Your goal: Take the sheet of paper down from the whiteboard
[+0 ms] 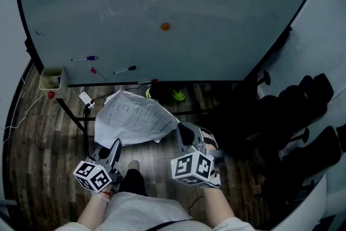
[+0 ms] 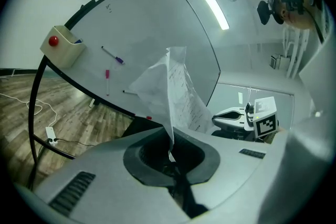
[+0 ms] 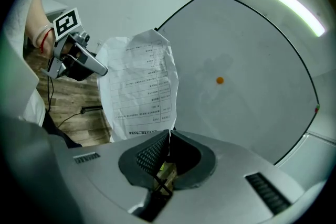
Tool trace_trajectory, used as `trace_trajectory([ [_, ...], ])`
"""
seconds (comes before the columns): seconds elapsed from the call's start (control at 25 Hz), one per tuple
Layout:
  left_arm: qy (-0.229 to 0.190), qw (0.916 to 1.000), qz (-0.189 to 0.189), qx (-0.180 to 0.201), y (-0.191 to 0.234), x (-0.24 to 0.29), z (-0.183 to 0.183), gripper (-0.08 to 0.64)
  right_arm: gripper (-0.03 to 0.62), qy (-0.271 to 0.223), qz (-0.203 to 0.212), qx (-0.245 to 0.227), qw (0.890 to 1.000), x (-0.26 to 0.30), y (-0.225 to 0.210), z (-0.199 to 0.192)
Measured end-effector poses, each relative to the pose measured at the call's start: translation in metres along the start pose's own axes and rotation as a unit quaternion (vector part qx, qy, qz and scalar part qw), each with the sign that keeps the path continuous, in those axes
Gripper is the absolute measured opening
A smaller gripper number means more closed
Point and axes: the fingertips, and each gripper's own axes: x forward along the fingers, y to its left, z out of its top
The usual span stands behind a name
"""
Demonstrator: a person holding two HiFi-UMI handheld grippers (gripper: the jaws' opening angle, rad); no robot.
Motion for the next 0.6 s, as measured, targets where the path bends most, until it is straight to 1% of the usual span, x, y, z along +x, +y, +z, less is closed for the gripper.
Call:
trace_trajectory([
  [0.4, 0.009, 0.9999, -0.014, -0.002, -0.020, -0.041, -0.024, 0.015, 0.025, 0.004, 0.000, 0.001, 1.000, -0.043, 0.033, -0.007],
  [0.6, 0.014, 0.9998, -0.014, -0.002, -0.030, -0.060, -0.035, 0.015, 0.025, 0.005, 0.000, 0.006, 1.000, -0.062, 0.047, -0.013],
])
